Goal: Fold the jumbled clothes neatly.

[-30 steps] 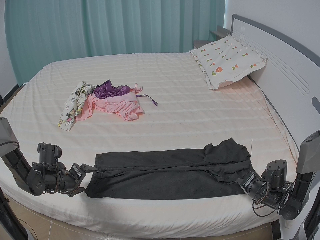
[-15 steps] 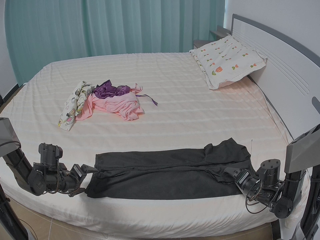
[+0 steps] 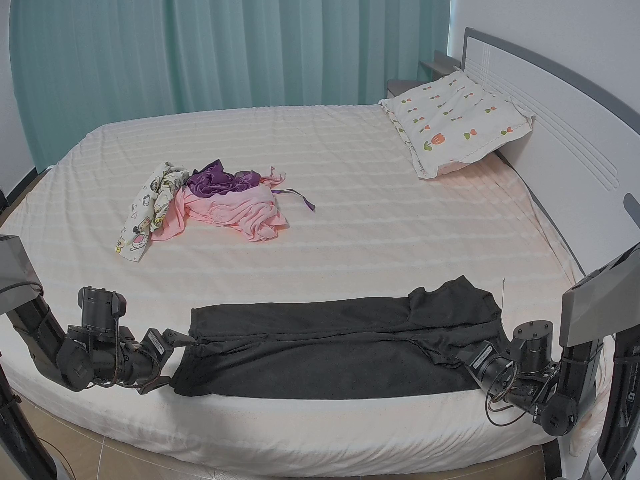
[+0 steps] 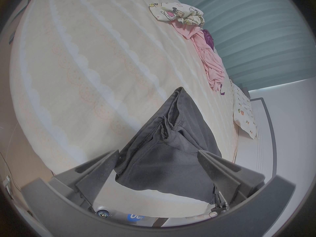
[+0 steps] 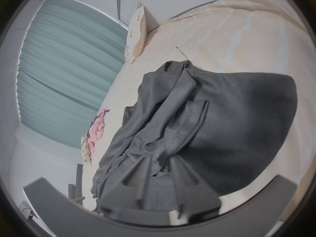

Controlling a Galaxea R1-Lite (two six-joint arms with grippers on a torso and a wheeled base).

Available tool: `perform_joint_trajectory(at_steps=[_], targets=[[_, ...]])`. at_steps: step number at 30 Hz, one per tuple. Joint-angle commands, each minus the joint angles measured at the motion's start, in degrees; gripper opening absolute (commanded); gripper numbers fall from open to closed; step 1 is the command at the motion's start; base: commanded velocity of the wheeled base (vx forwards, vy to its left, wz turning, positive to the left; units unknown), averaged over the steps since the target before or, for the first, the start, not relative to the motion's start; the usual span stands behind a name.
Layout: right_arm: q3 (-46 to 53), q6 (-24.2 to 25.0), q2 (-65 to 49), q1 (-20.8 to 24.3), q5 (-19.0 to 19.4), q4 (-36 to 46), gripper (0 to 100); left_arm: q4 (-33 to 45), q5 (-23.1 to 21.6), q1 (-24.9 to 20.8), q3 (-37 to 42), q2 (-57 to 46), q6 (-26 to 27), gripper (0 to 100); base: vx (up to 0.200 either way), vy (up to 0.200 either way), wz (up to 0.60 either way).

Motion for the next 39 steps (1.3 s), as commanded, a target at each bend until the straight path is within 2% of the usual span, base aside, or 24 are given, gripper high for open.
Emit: perform_joint_trajectory(at_steps=[1,6,19,26,31,39], targets=[[1.1,0.0,-0.2,0.0,0.1,-0.6,0,0.0,0.3,0.2,-0.3,-0.1,0.0,100,0.0,0.0,0.0],[2.6,0.0,-1.3,0.2,0.1,-0.6,0,0.1,0.2,0.2,-0.5,0.0,-0.1,100,0.0,0.0,0.0],[5.5,-0.4,-13.2,2.1,0.3,0.6,0,0.3,0.4,0.2,-0.5,0.1,-0.1,100,0.0,0.0,0.0],[6.4,-0.4,-18.0,3.4,0.2,7.9,0,0.3,0.4,0.2,-0.6,0.1,-0.2,100,0.0,0.0,0.0],[8.0,-3.4,-17.8,2.7,0.3,10.2,0,0.3,0.4,0.2,-0.6,0.1,-0.2,100,0.0,0.0,0.0],[9.4,-4.7,-14.7,3.4,1.8,10.7,0,0.3,0.4,0.3,-0.5,0.1,-0.1,100,0.0,0.0,0.0]])
